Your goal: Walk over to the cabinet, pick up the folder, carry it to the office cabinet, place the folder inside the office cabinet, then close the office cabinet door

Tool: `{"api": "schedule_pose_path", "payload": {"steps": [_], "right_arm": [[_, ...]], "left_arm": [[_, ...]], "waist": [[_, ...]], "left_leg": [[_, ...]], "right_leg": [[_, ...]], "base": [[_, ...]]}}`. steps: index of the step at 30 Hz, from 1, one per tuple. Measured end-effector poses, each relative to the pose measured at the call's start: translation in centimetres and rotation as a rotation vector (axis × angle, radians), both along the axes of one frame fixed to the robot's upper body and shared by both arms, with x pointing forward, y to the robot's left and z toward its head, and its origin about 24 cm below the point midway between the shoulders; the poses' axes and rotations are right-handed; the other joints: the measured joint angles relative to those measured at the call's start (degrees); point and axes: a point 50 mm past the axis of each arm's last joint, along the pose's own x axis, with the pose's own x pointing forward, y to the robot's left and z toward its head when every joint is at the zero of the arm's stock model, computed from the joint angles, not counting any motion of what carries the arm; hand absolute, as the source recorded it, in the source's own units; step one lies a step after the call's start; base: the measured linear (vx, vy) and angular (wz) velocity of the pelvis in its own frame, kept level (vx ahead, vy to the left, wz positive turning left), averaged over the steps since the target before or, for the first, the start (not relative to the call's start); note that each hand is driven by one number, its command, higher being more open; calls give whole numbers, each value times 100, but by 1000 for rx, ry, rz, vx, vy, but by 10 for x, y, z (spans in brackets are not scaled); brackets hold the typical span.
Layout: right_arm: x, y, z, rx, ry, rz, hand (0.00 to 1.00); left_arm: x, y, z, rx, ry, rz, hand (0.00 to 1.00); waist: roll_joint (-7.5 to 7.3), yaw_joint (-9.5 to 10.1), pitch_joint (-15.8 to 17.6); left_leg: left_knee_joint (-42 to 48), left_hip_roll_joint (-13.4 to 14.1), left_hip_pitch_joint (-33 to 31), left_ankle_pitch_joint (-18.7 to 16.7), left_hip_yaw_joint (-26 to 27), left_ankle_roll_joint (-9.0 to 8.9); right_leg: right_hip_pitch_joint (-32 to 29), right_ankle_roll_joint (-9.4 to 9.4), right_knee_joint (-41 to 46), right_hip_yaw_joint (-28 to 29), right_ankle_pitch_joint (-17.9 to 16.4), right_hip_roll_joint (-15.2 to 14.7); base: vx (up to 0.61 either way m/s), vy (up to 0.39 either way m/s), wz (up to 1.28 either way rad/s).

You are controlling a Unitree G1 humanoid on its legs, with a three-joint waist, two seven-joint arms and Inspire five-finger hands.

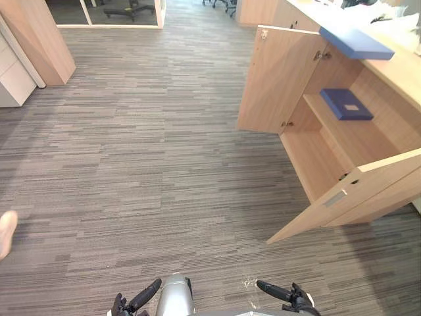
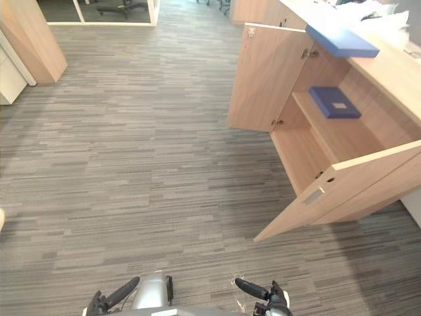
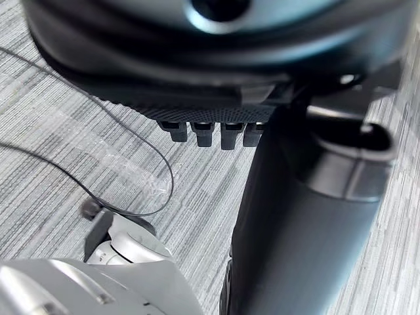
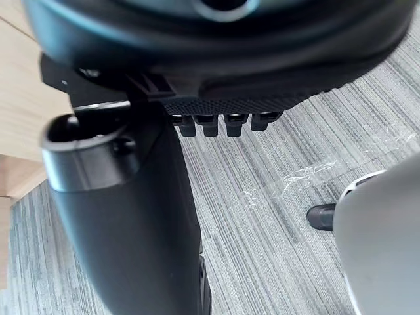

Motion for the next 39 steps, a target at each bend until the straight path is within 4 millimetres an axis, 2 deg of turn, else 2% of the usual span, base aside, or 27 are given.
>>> {"api": "schedule_pose_path", "payload": {"steps": [1,2,3,4,5,6,7,8,9,10,12,13,14,15,17,19,21,23,24,25,28,29,31,32,34,37,39], "right_arm": [[0,0,0,-2,0,1,100],[0,-3,0,-14,3,12,100],[-1,-4,0,-19,8,19,100],[-2,-3,0,-16,12,19,100],[-2,2,-1,-1,15,18,100],[1,13,-1,29,-1,11,100],[1,18,-1,44,-1,11,100],[-1,22,-3,67,15,38,100],[-2,20,-4,70,16,21,100],[-3,18,-4,69,16,2,100],[-3,8,-2,60,4,-66,100],[2,7,0,55,-20,-75,100],[7,7,2,55,-47,-70,100],[9,6,3,50,-58,-72,100],[12,5,4,46,-75,-72,100],[22,4,9,43,-121,-76,100],[25,5,9,58,-132,-95,100],[25,5,9,59,-133,-94,100],[27,5,10,59,-138,-94,100],[29,3,11,51,-144,-93,100],[33,7,11,62,-145,-92,100],[33,8,10,70,-143,-103,100],[28,7,9,101,-132,-162,100],[27,5,8,112,-136,-201,100],[25,7,7,127,-128,-235,100],[19,10,3,133,-88,-237,100],[15,11,2,131,-69,-240,100]], "left_arm": [[0,-1,0,0,2,4,100],[-1,-4,-1,-6,8,14,100],[-2,-6,-2,-11,13,19,100],[-3,-6,-2,-11,17,20,100],[-5,-4,-2,-2,21,22,100],[-2,-2,-1,6,12,23,100],[-2,-1,0,9,11,24,100],[0,0,0,11,5,19,100],[2,-3,0,4,2,3,100],[3,-6,-1,-2,3,-11,100],[6,-19,-3,-34,-3,-60,100],[8,-19,-3,-35,-8,-76,100],[8,-17,-3,-31,-5,-79,100],[7,-17,-5,-37,4,-76,100],[6,-17,-6,-44,20,-70,100],[5,-19,-9,-61,38,-52,100],[4,-18,-9,-59,42,-47,100],[0,-17,-9,-55,57,-42,100],[0,-18,-10,-57,60,-42,100],[-1,-25,-11,-72,68,-57,100],[5,-30,-11,-77,57,-102,100],[6,-29,-10,-75,56,-104,100],[9,-28,-9,-78,38,-58,100],[9,-26,-8,-81,22,3,100],[7,-23,-8,-91,11,63,100],[10,-13,-3,-68,-25,123,100],[11,-8,-1,-53,-42,133,100]], "waist": [[7,6,-7],[64,41,-45],[123,81,-91],[109,116,-122],[23,155,-211],[-77,143,-337],[-127,158,-397],[-236,247,-480],[-200,216,-551],[-152,200,-582],[5,102,-676],[-12,8,-657],[-61,-122,-610],[-67,-122,-587],[-54,-125,-574],[31,-138,-420],[11,-145,-356],[10,-139,-332],[41,-141,-281],[191,-171,-272],[286,-214,-216],[282,-258,-217],[306,-272,-203],[404,-257,-130],[387,-164,-89],[171,-59,-8],[62,-27,-8]], "left_leg": [[-333,-16,-20,134,-2,-2],[-1121,-65,8,521,-29,-64],[-1284,-78,84,1013,35,-175],[-1287,-149,171,1341,118,-130],[-1058,-257,187,1341,332,126],[-847,-388,210,1028,487,255],[-759,-459,278,955,604,346],[-770,-677,578,765,860,483],[-823,-895,881,624,938,626],[-882,-993,1042,572,935,668],[-1367,-1290,1721,470,909,799],[-1526,-1417,2003,419,857,874],[-1725,-1566,2409,415,719,881],[-1913,-1585,2793,413,632,882],[-2068,-1544,3103,391,536,846],[-2296,-1378,3536,201,415,781],[-2465,-1346,3760,68,352,713],[-2491,-1330,3894,-85,301,611],[-2472,-1275,4011,-219,276,507],[-2430,-1029,4084,-343,215,380],[-2232,-714,4115,-400,176,264],[-1706,-558,3948,-455,161,172],[176,-199,3248,-497,145,8],[2056,210,2493,-50,-15,-75],[3500,589,1864,-62,35,-85],[3724,598,1134,-206,90,-53],[2879,373,707,-418,-26,-53]], "right_leg": [[6,66,22,25,-54,-81],[57,288,83,123,-218,-274],[140,429,99,184,-331,-415],[194,486,103,214,-369,-540],[242,499,151,223,-370,-779],[171,585,276,139,-202,-1006],[180,638,347,146,-141,-1131],[197,696,602,200,-76,-1456],[139,713,1087,182,71,-1690],[28,676,1486,190,170,-1799],[-745,42,3500,139,812,-2243],[-1044,-169,4434,37,951,-2467],[-1329,-180,5426,-186,904,-2688],[-1563,-218,5959,-388,700,-2676],[-1866,-152,6123,-692,296,-2548],[-2160,54,5339,-1194,-169,-2092],[-2228,94,4240,-1637,-201,-1842],[-2223,46,3151,-2007,-102,-1662],[-2228,-153,2809,-2053,145,-1521],[-2145,-321,2862,-2177,32,-1297],[-2055,-346,2997,-2255,-430,-1020],[-1914,-352,2920,-2305,-574,-870],[-1551,-369,2586,-2338,-683,-555],[-1155,-417,2258,-2254,-747,-193],[-771,-464,2083,-1964,-878,83],[-194,-399,1699,-1532,-973,142],[115,-251,1347,-1123,-908,90]], "base": [[371,300,-29],[321,265,-34],[445,371,-41],[476,408,-49],[585,478,-51],[476,376,-49],[480,345,-54],[467,331,-53],[465,334,-49],[445,354,-28],[434,383,-4],[484,365,37],[383,234,41],[417,205,38],[258,64,23],[253,-25,33],[190,-77,31],[253,-181,21],[351,-244,10],[353,-221,7],[446,-274,-3],[504,-326,-3],[553,-304,-18],[478,-197,-44],[448,-96,-76],[415,26,-84],[409,136,-101]]}}
